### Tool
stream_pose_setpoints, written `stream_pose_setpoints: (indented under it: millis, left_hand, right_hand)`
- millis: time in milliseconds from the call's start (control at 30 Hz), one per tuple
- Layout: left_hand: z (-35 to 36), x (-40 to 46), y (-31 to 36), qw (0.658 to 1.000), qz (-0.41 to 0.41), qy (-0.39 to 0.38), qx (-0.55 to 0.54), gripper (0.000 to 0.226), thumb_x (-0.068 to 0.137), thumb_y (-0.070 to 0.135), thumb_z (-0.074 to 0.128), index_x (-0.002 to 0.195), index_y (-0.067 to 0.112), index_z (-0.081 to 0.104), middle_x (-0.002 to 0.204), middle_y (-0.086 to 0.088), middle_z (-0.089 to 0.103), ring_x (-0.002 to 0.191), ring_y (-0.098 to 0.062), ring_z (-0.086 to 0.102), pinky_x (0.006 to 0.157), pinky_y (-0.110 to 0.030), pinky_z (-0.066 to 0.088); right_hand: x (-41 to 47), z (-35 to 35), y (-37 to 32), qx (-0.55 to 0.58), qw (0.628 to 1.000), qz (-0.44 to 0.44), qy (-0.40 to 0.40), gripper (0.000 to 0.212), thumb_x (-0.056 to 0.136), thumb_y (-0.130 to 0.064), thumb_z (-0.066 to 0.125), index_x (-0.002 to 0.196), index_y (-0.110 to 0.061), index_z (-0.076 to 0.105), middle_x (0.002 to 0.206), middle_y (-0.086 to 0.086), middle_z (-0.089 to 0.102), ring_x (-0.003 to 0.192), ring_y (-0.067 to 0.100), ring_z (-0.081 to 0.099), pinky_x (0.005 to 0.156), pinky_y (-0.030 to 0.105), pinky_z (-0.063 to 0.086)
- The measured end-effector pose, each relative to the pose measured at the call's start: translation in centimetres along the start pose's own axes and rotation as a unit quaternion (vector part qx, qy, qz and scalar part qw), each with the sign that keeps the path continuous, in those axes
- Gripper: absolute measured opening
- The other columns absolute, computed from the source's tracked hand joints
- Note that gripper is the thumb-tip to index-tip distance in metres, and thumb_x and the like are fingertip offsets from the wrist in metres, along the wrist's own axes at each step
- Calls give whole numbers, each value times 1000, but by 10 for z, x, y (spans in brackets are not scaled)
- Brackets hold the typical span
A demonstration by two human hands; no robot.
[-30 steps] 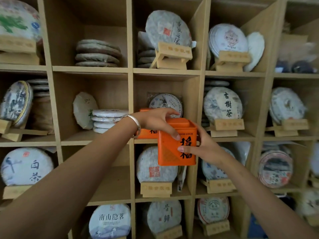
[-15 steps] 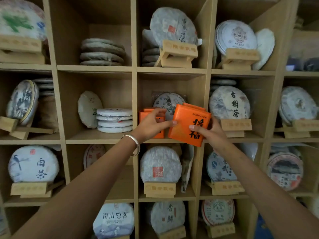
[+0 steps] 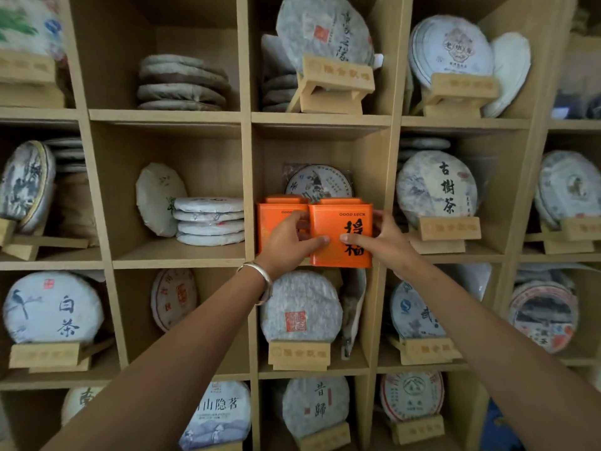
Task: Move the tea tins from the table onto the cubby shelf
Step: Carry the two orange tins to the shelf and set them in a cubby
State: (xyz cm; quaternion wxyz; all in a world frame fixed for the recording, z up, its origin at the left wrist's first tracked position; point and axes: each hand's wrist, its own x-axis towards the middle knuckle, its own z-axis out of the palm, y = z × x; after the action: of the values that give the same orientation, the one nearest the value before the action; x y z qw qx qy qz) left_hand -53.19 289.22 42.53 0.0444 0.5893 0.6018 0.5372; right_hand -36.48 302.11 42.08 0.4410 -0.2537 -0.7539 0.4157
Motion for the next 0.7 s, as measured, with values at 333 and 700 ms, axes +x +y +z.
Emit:
stream_pose_setpoints:
  millis: [333,700]
  left_hand:
    - [25,10,-15,996,19,73,55,52,83,23,72,128,9,50,114,-6,62,98,-19,63,82,-34,55]
    - [39,0,-24,976,-20,117,185,32,81,36,71,105,17,60,90,6,67,82,-11,63,71,-29,53]
  right_hand:
    - [-1,3,8,-168,980,-78,69,59,63,-57,79,111,-31,57,87,-18,65,80,-3,62,65,18,50]
    - [-10,5,26,-269,947,-101,146,42,74,-54,71,95,-19,62,80,-8,65,70,7,62,63,31,54]
